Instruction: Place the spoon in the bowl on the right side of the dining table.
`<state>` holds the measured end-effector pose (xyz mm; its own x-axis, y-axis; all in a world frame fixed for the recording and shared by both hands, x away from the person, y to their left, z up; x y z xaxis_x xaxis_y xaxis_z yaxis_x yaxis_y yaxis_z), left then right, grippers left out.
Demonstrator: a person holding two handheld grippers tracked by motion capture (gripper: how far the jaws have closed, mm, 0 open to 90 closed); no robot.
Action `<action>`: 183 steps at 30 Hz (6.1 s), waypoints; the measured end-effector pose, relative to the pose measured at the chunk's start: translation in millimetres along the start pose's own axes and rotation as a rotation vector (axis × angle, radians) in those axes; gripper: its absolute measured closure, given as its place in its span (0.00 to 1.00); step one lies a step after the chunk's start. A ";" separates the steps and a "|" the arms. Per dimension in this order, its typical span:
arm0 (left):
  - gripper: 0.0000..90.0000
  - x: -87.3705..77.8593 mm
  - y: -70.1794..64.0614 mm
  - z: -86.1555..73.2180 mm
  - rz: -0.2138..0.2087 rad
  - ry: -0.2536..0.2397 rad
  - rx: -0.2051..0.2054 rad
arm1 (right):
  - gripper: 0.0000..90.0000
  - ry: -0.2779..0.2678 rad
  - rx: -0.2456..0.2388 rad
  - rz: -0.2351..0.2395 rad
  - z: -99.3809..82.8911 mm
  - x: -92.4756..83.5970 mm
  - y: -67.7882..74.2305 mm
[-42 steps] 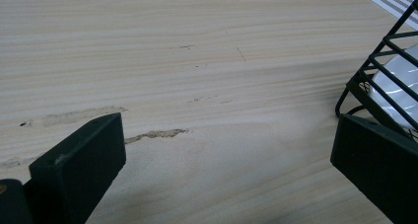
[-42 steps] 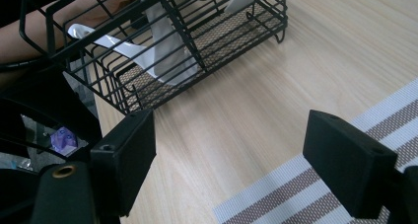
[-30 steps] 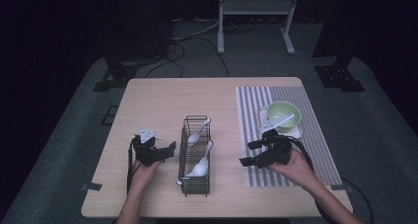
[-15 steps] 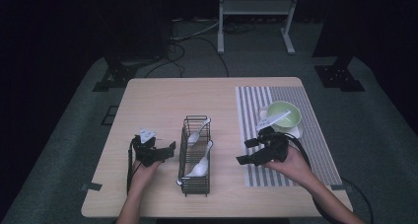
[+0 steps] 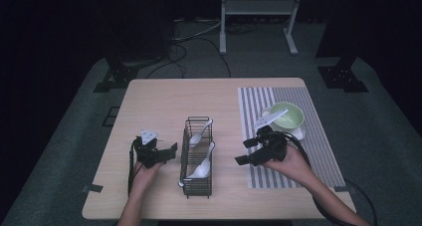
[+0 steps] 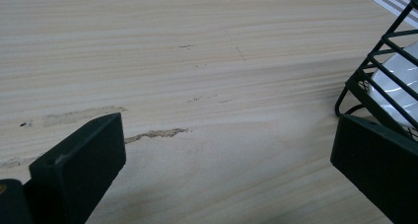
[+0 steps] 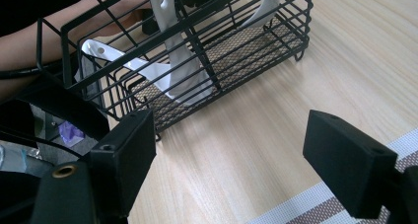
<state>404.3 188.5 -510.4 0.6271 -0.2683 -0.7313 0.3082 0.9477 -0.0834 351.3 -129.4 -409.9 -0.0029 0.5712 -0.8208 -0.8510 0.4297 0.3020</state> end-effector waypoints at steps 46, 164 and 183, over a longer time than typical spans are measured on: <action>0.00 -0.2 -0.1 -0.1 -0.002 0.001 0.002 | 0.22 0.065 -0.055 0.005 33.1 6.6 19.5; 0.00 0.0 -0.1 0.0 -0.005 0.000 0.003 | 0.95 0.037 -0.153 0.089 90.1 -1.7 57.3; 0.00 -0.3 -0.1 -0.1 -0.004 0.001 0.011 | 0.95 -0.016 -0.195 0.118 106.0 -25.4 74.4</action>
<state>404.0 188.5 -510.3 0.6251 -0.2714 -0.7318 0.3184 0.9447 -0.0784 343.8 -37.8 -315.1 -0.1017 0.6214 -0.7769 -0.9305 0.2168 0.2953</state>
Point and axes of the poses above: each handheld gripper's, and its own axes: x roughly forward along the jaws, z roughly out of its top, y roughly to its left, the point moved 6 cm from there along x, roughly forward along the jaws, and after that the axes turned 15 degrees about y, right-handed, at the moved point
